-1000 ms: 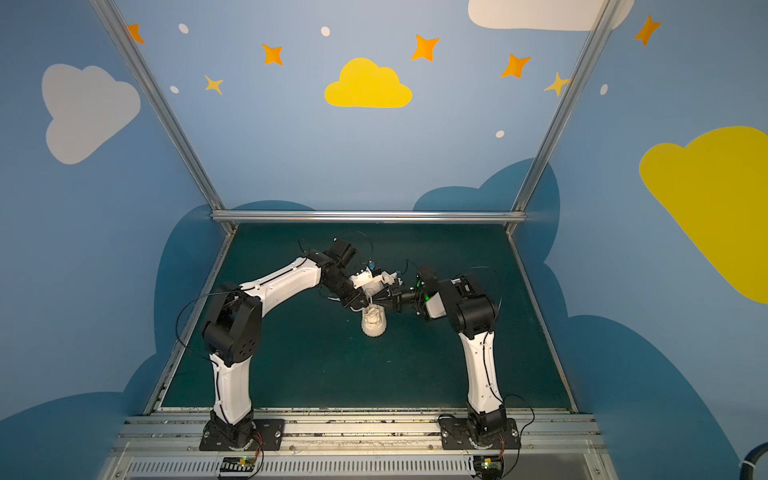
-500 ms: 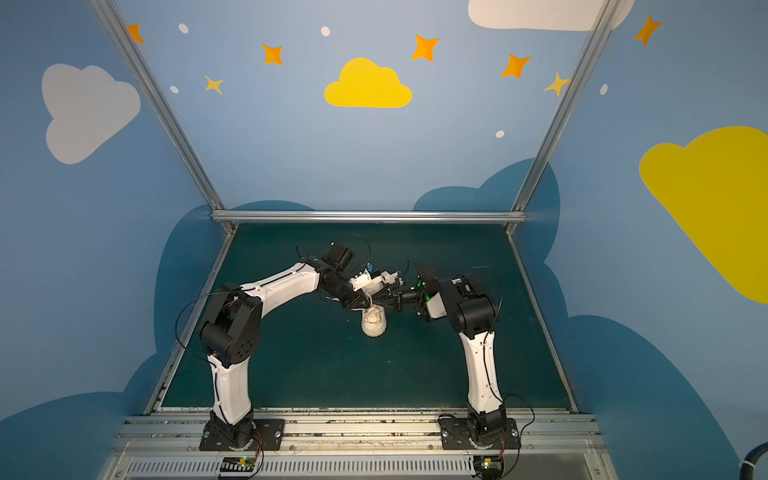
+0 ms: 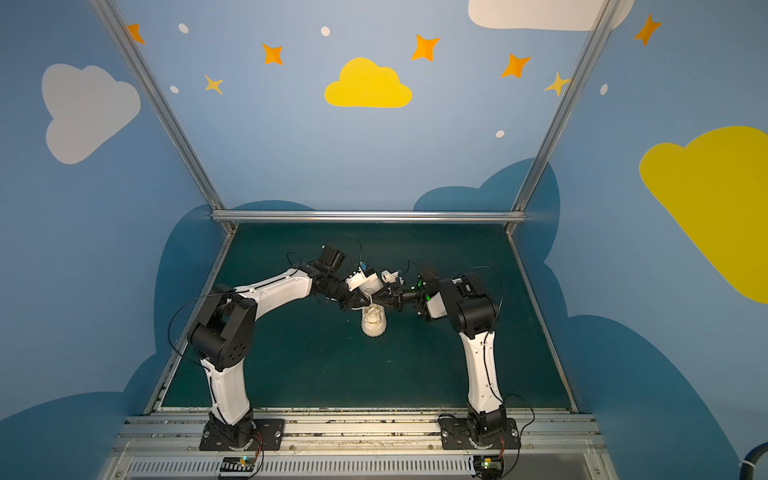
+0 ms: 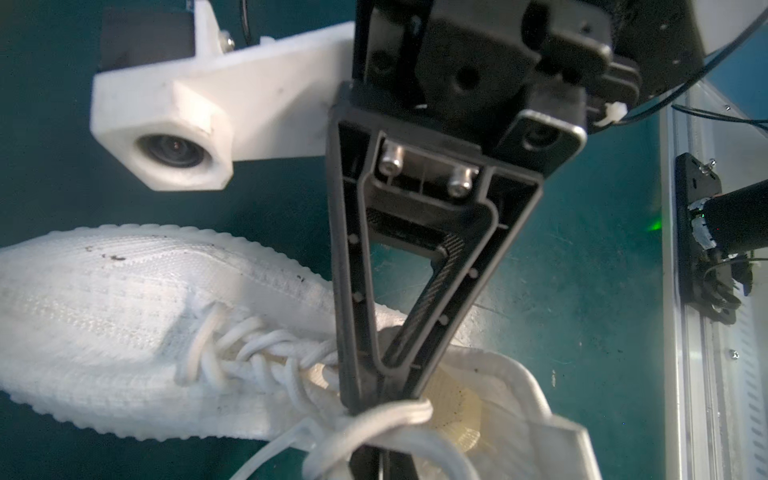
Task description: Tie the shoes
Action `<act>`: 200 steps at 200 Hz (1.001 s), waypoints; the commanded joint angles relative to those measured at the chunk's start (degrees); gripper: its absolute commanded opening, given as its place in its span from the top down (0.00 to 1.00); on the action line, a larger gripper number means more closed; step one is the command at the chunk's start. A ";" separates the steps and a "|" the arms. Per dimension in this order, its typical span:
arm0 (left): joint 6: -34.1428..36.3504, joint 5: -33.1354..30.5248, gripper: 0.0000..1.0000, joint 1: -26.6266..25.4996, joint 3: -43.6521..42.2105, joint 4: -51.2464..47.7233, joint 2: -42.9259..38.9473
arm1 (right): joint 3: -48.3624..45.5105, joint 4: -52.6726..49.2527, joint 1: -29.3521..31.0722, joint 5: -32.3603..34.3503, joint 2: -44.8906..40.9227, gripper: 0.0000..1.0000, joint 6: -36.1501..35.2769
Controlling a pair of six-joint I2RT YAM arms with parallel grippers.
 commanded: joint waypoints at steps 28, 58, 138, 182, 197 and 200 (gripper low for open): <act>0.07 2.46 0.97 -0.07 -0.31 3.29 -2.56 | 0.45 -4.28 0.85 -1.09 -2.35 0.84 -3.30; 0.35 3.25 0.96 -0.06 -1.10 4.20 -3.06 | 0.51 -12.14 0.93 -0.98 -4.10 0.82 -9.10; -0.77 3.89 0.96 -0.04 -2.47 7.11 -3.11 | 1.72 -31.66 0.42 -0.58 -7.47 0.87 -23.55; -0.30 4.16 0.94 -0.07 -2.73 6.80 -3.07 | 3.06 -37.57 0.84 -0.91 -8.39 0.83 -27.55; -0.22 4.32 0.94 -0.07 -2.73 6.87 -3.17 | 3.48 -37.59 0.85 -1.11 -8.55 0.82 -27.42; -0.14 4.32 0.94 -0.14 -2.79 6.88 -3.16 | 3.48 -37.46 0.85 -1.09 -8.56 0.82 -27.26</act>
